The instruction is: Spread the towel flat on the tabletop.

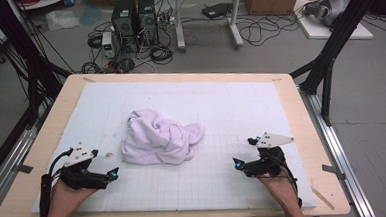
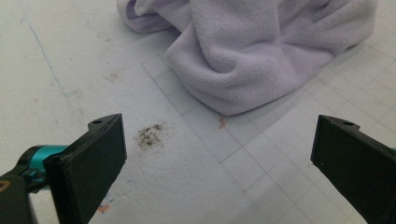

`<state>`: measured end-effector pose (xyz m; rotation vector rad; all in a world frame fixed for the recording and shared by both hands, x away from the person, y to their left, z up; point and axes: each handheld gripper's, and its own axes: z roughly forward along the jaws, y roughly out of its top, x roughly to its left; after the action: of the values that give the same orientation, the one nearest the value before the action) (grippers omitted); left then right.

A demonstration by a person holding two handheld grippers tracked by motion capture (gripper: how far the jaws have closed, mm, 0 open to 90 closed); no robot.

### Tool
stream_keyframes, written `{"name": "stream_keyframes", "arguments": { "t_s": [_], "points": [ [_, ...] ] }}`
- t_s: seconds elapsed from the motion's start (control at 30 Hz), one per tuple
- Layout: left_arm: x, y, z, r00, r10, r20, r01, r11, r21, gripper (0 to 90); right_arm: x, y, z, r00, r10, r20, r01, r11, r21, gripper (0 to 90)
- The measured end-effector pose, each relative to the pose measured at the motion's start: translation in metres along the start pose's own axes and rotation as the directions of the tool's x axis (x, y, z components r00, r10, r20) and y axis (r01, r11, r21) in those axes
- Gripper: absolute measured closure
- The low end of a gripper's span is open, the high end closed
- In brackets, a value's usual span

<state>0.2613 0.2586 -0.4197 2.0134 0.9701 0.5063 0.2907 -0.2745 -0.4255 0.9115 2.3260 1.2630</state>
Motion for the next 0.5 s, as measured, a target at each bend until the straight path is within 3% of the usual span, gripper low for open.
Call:
{"name": "stream_keyframes", "arguments": {
  "t_s": [0.3,0.4,0.5],
  "points": [
    [0.003,0.012,-0.002,0.9998,-0.006,0.019,0.007,0.9994,-0.034,7.7,-0.001,0.024,0.012,0.9991,-0.025,-0.034,0.025,1.0,0.002,8.6],
    [0.003,0.018,-0.001,0.9992,0.002,0.041,0.0,0.9992,-0.039,10.7,-0.003,0.041,0.024,0.9959,-0.02,-0.088,0.021,1.0,0.009,8.7],
    [0.003,0.024,0.001,0.9988,0.012,0.048,-0.01,0.9992,-0.04,12.0,-0.003,0.05,0.031,0.9939,-0.023,-0.108,0.023,1.0,0.003,8.7]
  ]
}}
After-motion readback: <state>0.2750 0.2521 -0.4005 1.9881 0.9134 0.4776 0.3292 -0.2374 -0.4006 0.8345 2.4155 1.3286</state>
